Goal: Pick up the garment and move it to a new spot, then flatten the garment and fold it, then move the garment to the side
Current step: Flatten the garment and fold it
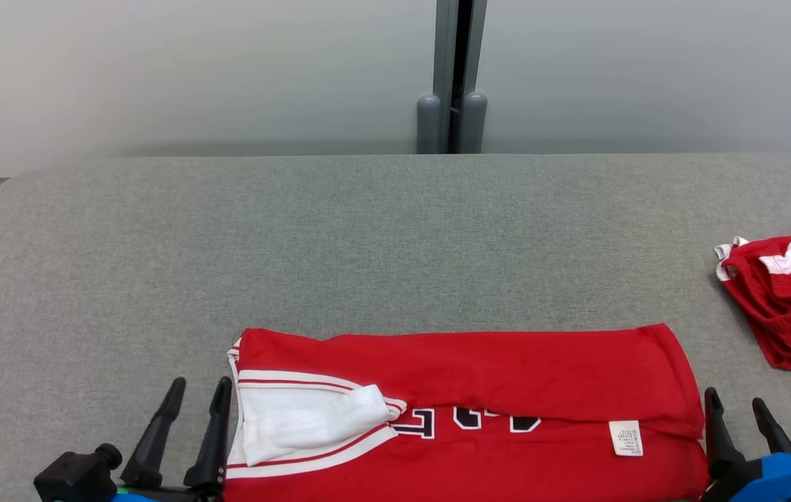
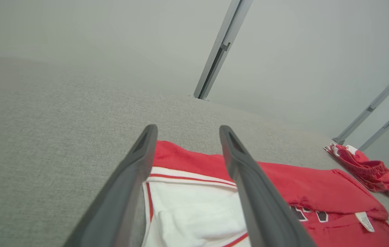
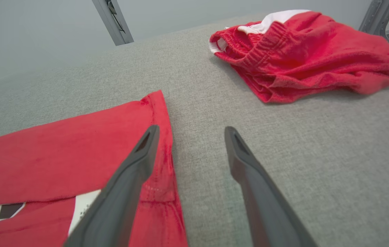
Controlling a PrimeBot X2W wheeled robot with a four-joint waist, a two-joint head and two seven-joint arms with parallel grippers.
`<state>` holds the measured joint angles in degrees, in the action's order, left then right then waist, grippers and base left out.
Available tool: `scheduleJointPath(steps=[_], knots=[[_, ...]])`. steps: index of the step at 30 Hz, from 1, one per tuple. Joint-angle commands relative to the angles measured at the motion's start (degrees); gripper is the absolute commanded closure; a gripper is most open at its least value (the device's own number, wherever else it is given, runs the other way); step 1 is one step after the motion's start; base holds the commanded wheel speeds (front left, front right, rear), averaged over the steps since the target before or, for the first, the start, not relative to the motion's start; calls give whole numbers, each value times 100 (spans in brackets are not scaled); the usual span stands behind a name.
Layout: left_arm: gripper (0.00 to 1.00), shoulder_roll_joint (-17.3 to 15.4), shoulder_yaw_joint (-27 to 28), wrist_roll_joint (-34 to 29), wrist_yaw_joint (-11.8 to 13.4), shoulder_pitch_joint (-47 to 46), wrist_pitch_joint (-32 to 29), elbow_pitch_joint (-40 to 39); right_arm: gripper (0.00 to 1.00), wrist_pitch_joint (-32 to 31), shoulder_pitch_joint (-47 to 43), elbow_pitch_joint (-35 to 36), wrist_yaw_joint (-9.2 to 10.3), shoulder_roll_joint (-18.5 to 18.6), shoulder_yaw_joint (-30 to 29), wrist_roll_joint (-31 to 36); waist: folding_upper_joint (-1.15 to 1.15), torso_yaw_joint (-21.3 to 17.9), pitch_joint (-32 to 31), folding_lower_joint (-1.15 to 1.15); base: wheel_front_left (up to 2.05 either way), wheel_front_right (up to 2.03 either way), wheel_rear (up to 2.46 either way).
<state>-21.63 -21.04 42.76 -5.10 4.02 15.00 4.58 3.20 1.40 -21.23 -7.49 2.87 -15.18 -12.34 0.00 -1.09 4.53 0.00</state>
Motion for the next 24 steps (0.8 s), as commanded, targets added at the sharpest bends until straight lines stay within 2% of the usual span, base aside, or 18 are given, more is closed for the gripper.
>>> scheduleJointPath(steps=[1,8,13,18,19,20,21,23,24], knots=[[0,28,75,-112,53,-10,22,36,0,39,101,-19,-1,6,15,48,0,8,2,0,0,0,0],[0,416,512,-658,406,-75,23,207,0,-1,384,-420,-1,5,227,190,0,85,49,0,0,0,0],[0,480,598,-921,524,-38,23,337,0,-145,523,-895,-1,4,204,509,0,190,102,0,0,0,0],[0,435,641,-1091,602,13,24,434,0,-400,484,-1135,-1,-7,368,508,0,246,128,0,0,0,0],[0,430,634,-1110,615,12,24,451,8,-433,469,-1131,-1,-9,402,513,0,247,129,0,0,0,0],[0,432,634,-1120,617,16,24,459,55,-471,469,-1115,-2,-10,441,502,0,243,126,0,0,0,0],[0,430,636,-1134,622,20,24,469,67,-496,480,-1095,-2,-10,484,488,0,234,121,0,0,0,0],[0,429,626,-1173,642,29,24,501,100,-531,527,-1033,-2,-14,546,456,0,195,95,0,0,0,0],[0,425,604,-1192,647,27,24,512,100,-518,554,-992,-2,-14,562,460,0,167,75,0,0,0,0]])
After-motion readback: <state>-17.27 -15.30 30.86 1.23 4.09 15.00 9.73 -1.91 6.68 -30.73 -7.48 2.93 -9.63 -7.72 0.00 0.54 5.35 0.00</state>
